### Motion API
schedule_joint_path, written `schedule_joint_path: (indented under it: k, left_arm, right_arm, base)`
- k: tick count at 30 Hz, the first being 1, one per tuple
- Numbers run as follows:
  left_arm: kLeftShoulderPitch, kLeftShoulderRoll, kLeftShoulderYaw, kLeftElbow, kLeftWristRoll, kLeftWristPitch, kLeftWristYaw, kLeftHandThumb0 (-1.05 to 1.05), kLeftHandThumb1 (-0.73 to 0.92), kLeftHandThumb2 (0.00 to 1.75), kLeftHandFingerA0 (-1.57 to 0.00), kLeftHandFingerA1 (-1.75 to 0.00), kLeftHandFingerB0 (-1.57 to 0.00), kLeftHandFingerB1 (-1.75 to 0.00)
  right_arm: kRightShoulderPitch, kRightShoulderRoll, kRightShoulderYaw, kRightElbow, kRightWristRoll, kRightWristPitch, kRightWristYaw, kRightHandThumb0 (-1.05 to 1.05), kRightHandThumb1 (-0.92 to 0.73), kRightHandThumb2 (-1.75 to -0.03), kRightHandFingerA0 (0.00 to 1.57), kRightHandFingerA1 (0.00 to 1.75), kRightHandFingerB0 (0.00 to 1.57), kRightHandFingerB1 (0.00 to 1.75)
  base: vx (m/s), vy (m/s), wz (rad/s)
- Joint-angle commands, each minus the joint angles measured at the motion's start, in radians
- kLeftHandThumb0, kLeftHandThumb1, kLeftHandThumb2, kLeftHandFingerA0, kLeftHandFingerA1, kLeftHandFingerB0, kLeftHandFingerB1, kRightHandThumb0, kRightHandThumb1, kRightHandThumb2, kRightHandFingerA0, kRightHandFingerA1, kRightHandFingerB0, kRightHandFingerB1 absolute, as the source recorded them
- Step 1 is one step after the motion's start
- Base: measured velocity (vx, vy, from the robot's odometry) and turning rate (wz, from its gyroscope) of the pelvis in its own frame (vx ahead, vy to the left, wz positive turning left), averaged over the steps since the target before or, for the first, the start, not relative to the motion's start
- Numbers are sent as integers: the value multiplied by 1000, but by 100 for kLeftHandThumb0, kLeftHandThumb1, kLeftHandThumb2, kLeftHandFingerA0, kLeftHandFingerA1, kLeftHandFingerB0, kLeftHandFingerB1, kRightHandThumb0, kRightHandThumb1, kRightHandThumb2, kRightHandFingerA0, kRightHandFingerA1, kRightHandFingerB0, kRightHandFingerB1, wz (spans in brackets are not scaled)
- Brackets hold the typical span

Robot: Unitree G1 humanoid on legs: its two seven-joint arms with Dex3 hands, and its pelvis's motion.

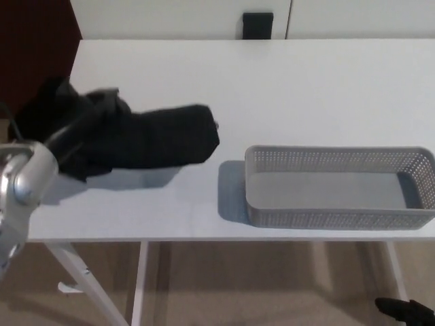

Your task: The robot walk towards a table in front and pick up a black pencil case on the left hand side and put the pencil case into a small container on the right hand side

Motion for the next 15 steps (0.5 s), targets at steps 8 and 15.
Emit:
schedule_joint_path:
  k: [8,15]
  left_arm:
    - [-137,-134,6,-202,-39,203,-190,-25,83,65,-76,-168,-68,-127]
    - [-263,-299,-86,-285,-2,350,-284,-24,79,61,-69,-166,-69,-115]
  right_arm:
    - [-9,-22,1,15,-8,9,4,-56,-48,-79,61,54,37,48]
    - [-11,-20,0,17,-6,6,6,-57,-47,-79,61,54,36,48]
  base:
    - [0,0,0]
    - [0,0,0]
